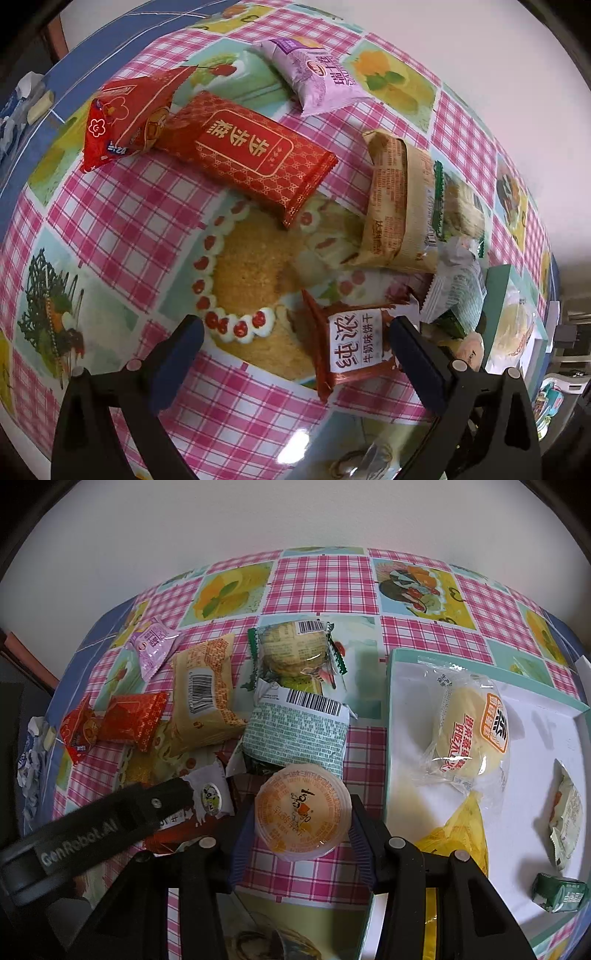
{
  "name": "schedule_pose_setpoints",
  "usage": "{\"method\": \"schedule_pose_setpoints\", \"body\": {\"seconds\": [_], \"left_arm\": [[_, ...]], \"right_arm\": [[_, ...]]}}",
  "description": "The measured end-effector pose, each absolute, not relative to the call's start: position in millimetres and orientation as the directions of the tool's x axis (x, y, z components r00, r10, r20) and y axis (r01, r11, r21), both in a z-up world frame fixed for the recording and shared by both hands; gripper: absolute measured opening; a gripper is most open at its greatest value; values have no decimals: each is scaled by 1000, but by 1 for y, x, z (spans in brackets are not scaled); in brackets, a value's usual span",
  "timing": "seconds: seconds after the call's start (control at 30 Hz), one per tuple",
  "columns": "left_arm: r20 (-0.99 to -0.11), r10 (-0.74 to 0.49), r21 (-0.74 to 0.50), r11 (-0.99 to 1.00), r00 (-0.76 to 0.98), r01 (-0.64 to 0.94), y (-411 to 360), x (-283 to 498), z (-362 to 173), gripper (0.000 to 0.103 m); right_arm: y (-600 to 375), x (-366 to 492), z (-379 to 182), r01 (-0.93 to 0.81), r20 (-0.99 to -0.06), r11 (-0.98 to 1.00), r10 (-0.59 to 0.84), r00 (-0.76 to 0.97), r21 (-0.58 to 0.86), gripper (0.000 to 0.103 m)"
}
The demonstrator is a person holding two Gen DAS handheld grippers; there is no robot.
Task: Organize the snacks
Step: 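Grasp the orange cup with the right tool while the left tool nears the milk packet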
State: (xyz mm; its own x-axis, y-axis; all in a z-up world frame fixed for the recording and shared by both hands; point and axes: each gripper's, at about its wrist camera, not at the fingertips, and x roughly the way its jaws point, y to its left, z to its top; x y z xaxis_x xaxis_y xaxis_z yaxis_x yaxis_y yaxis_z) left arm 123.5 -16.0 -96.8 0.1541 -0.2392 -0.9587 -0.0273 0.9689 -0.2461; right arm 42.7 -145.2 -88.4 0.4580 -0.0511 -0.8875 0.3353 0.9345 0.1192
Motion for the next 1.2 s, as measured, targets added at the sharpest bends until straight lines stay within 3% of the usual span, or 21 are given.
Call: {"method": "schedule_pose_setpoints", "body": {"seconds": [0.2, 0.53, 0.7, 1.0, 1.1, 1.2], "left_arm": [[-933, -332, -331, 943, 141, 32, -36, 126, -97, 100], [-966, -212, -197, 974, 149, 112, -66, 129, -97, 100], [-967, -211, -198, 975, 143, 100, -68, 126, -95, 100], [-961, -229, -217, 972, 156, 89, -37, 118, -98, 84], [-952, -264, -254, 964, 152, 79, -24, 116, -91, 69], [-949, -275, -266, 961, 153, 75, -17, 114, -89, 64]], "right_arm": [[-145, 43, -88, 334, -887, 935, -51, 459, 119, 50], [-141, 42, -88, 321, -891, 943, -72, 449, 86, 51], [-138, 42, -89, 313, -892, 947, -80, 445, 71, 51], [-140, 42, -90, 314, -891, 946, -77, 448, 76, 51], [-141, 43, -90, 319, -889, 944, -76, 453, 82, 50], [-141, 43, -90, 320, -887, 944, -79, 454, 80, 48]]}}
